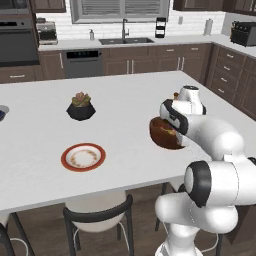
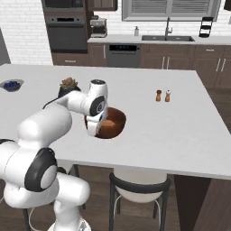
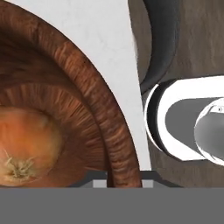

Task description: Pick the chicken drumstick and onion from their plates and place them in the bowl. Then put the bowl in the fridge.

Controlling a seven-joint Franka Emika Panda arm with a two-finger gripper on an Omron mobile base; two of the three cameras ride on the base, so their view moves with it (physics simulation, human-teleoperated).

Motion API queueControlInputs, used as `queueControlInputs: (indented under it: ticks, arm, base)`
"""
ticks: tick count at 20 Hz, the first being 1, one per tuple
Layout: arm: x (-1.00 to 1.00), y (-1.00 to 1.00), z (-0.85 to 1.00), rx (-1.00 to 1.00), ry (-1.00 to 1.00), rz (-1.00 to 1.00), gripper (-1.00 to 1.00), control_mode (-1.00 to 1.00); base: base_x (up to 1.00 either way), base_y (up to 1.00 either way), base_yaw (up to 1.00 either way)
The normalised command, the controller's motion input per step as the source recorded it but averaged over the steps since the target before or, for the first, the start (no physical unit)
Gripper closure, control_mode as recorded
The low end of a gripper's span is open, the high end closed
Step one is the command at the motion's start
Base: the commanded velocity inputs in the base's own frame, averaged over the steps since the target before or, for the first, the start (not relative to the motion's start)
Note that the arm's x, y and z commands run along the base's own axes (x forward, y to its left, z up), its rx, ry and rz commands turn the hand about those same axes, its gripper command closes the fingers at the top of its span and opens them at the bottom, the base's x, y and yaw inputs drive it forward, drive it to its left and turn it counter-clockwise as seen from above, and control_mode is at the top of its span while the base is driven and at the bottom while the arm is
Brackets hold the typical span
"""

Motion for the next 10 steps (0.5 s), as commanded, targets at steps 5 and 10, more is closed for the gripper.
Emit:
queueControlInputs:
  ticks: [5, 10]
  arm:
    - [-0.15, 0.21, 0.39, -0.13, -0.16, -0.56, 1.00, -1.00]
    - [-0.33, 0.17, 0.56, -0.11, -0.02, -0.18, 1.00, -1.00]
  base:
    - [0.00, 0.00, 0.00]
    - [0.00, 0.00, 0.00]
